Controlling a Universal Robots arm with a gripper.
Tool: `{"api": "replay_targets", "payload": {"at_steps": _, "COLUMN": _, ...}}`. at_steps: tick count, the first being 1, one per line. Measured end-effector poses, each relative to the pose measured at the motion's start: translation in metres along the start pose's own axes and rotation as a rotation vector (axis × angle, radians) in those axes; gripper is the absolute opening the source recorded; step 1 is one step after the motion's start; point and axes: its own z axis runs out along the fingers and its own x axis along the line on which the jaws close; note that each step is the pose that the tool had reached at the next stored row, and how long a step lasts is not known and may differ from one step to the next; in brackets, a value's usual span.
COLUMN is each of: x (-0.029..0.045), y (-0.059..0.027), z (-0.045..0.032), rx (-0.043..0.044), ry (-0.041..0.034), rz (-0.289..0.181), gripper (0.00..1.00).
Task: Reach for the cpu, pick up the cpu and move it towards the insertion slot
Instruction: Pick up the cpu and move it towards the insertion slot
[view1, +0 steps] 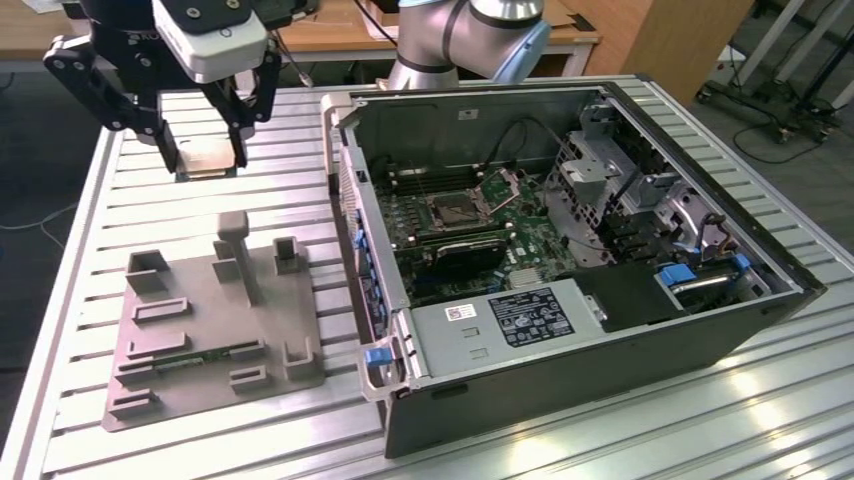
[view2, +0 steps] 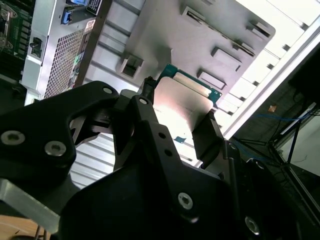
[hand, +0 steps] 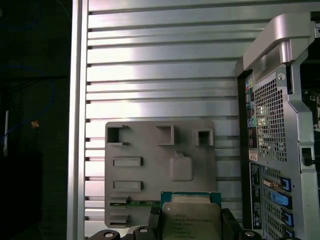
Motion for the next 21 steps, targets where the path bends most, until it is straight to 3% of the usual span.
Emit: {"api": "replay_targets", "payload": {"at_steps": 21, "x": -0.0087, "y": 0.0002, "z": 0.0008, "rx": 0.0, "ry": 0.0, "rz": 0.0, "gripper": 0.54}}
